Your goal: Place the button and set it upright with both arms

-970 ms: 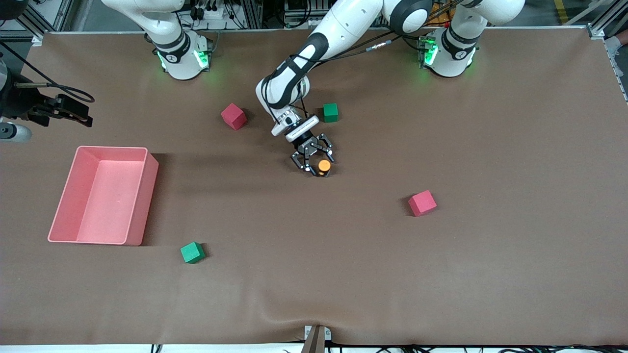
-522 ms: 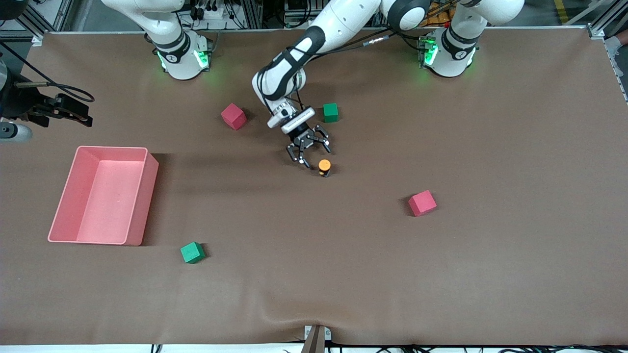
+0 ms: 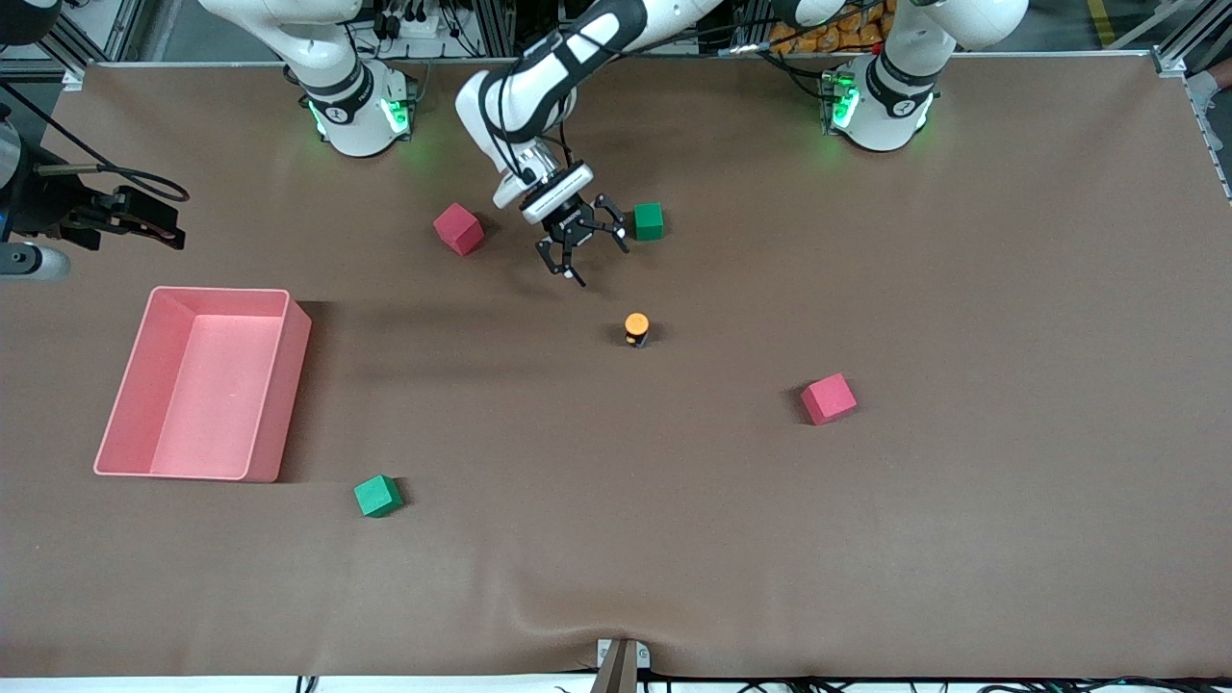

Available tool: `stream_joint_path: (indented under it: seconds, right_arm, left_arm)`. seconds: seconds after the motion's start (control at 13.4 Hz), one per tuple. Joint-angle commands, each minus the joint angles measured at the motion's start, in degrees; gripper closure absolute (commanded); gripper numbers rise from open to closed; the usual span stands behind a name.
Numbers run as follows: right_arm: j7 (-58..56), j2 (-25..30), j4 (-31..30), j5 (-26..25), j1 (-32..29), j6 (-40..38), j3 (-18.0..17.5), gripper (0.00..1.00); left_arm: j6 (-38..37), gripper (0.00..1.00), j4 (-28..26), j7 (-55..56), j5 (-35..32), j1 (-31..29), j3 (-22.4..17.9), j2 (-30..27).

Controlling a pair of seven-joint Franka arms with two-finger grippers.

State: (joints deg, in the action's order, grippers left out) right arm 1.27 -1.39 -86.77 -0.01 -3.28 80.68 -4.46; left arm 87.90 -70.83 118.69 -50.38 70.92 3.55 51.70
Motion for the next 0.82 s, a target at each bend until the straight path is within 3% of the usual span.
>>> stream_joint_path:
  seconds: [0.0, 0.75]
  right_arm:
    - [-0.7, 0.9, -0.9, -0.3, -0.1, 0.4, 0.0, 0.0]
    - [-0.7, 0.9, -0.8, -0.4, -0.1, 0.4, 0.0, 0.0]
  left_arm:
    - [0.3, 0.0, -0.9, -11.9, 2.6, -6.0, 1.0, -4.5]
    - [15.5, 0.0, -0.8, -44.9, 15.9, -29.4, 1.1, -15.5]
